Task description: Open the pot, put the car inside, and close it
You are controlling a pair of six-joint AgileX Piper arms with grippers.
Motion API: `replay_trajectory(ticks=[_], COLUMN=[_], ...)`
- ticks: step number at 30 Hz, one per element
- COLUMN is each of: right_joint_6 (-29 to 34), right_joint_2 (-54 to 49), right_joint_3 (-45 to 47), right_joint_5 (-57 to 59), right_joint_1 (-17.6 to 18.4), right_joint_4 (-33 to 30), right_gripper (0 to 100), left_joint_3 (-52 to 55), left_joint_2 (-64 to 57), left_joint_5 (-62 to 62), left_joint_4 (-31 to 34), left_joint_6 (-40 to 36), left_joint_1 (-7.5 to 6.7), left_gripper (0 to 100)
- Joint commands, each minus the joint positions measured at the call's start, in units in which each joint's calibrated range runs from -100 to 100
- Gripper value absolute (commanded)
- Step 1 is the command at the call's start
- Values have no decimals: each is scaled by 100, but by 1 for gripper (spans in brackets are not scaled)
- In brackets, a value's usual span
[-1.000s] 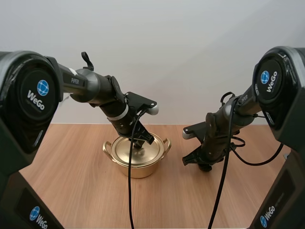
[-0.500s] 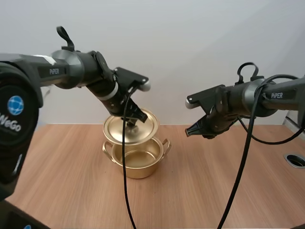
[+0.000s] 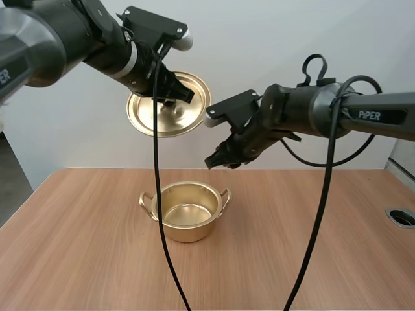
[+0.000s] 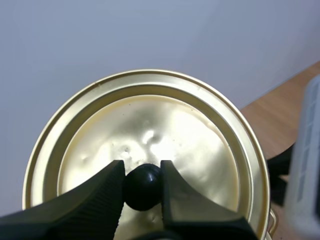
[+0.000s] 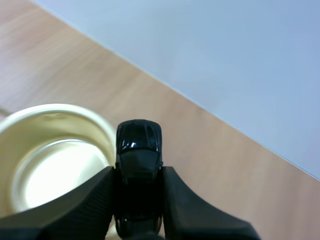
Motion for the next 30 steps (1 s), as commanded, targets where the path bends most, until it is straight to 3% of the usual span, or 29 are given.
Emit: replay_trajectory(ticks=[1,6,15,17,19,20,22,26,30], right_joint_6=[-63,-349,-601,-601,-601,-601,-601,-601,-590], right_joint_2=[259,912,1633,1644,1644,1644,1644,1603,1417], right_joint_3=[-8,-8,-8,-8,-8,-8,-8,-8,-8], right_joint_5=[75,104,164,130,130,130,130,130,128], right_joint_1=[192,414,445,445,445,445,445,356,12], right_joint_4=[63,320,697,697,697,697,697,697,697], right_gripper=[0,0,1,35,79,91,87,61,54], left_joint_3=[-137,-411,-464,-464,-464,-464,-464,-464,-464], left_joint_2=[-41,-41,-41,-41,-41,-41,-41,-41,-41], left_joint_5=[89,430,590,587,587,587,587,675,813], left_joint_4=[-110,-461,-595,-595,-595,-595,-595,-595,-583], left_joint_6=[-2,-2,-21,-32,-57,-78,-109,-111,-155], left_joint_1=[-2,-2,-2,-2,-2,-2,-2,-2,-2], left_gripper=[0,0,0,0,0,0,0,0,0])
